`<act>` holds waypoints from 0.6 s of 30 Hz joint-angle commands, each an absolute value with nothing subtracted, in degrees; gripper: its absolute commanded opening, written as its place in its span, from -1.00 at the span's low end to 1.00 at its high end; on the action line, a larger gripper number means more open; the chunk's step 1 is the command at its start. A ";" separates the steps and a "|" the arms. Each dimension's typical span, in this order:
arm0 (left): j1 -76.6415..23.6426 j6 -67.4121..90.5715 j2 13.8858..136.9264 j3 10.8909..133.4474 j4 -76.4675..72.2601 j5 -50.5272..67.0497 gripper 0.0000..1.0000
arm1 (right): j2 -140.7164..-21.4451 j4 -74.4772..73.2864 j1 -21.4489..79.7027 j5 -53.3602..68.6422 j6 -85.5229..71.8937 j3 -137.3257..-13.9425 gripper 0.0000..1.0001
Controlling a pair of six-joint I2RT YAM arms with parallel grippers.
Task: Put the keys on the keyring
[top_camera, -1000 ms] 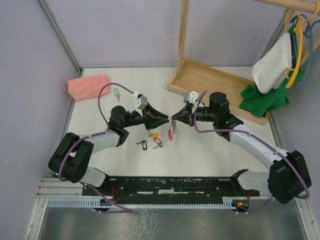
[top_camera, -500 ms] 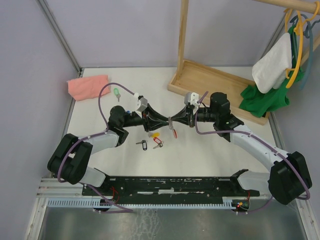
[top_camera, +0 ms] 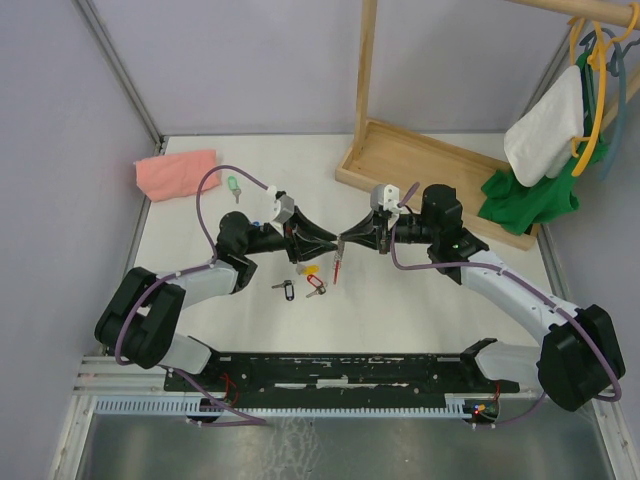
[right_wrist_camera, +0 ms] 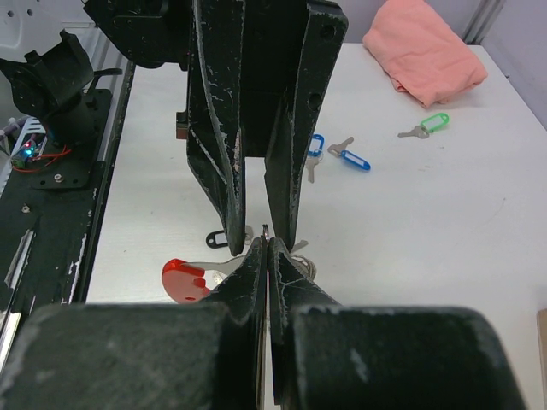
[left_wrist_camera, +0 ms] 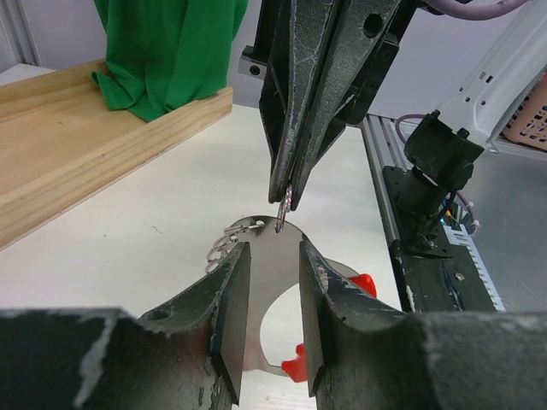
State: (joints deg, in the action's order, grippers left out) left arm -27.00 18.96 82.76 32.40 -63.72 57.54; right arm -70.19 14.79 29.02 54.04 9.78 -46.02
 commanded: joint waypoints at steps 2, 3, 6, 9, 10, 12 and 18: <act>-27.14 21.95 82.57 34.41 -69.12 58.13 -0.26 | -68.56 20.11 29.32 56.60 8.18 -45.99 -0.98; -27.11 22.11 82.54 34.38 -69.37 58.14 -0.26 | -68.68 20.13 29.32 56.58 8.17 -45.97 -0.98; -27.20 22.58 82.23 34.37 -69.78 58.25 -0.26 | -68.80 20.08 29.39 56.62 8.37 -45.88 -0.98; -27.42 22.88 82.20 34.61 -69.95 58.30 -0.26 | -69.07 20.33 29.48 56.86 8.18 -45.96 -0.98; -27.50 23.04 82.24 34.67 -69.96 58.46 -0.26 | -69.10 20.43 29.51 56.91 8.03 -46.00 -0.98; -27.64 23.32 82.47 34.80 -69.92 58.57 -0.27 | -69.01 20.52 29.66 57.11 7.98 -46.04 -0.98; -27.85 23.85 83.03 35.31 -70.24 58.77 -0.29 | -69.06 20.57 29.90 57.23 8.00 -45.97 -0.99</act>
